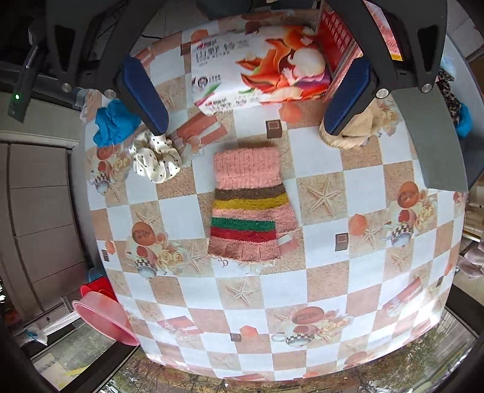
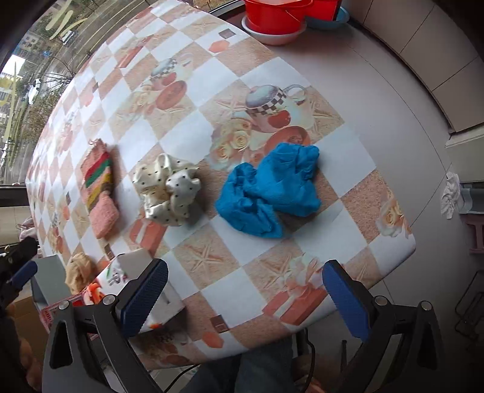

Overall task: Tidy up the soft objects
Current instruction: 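Grasp the striped knit glove with the left tool while the right grasps the blue cloth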

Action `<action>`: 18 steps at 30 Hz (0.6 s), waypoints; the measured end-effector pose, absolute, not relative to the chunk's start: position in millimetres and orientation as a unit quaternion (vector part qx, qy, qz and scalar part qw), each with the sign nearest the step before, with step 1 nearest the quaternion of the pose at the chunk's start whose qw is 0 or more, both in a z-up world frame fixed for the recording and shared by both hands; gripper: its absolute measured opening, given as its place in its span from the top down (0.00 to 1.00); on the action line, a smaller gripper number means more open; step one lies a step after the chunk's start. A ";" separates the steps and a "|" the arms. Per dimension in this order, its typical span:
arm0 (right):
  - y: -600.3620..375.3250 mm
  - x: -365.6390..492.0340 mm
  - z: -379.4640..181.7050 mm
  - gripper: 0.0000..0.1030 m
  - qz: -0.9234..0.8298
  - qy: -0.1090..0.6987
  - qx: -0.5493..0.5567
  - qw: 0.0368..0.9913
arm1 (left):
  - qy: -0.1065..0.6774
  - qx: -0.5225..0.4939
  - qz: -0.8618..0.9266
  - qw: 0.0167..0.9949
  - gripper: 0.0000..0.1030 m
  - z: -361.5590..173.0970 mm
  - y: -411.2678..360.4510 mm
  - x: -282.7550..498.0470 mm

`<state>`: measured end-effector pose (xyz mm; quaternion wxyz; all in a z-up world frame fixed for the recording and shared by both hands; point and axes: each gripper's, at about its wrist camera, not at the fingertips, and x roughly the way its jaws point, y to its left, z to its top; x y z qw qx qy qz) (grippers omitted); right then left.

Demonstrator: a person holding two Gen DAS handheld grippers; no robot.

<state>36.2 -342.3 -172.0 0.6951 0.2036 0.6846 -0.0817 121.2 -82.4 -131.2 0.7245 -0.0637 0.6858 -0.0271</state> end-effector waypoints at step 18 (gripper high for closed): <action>-347.7 82.4 -255.6 0.00 -0.058 0.727 0.081 0.679 | 0.708 -0.046 0.036 0.703 0.00 -247.8 -98.5 170.2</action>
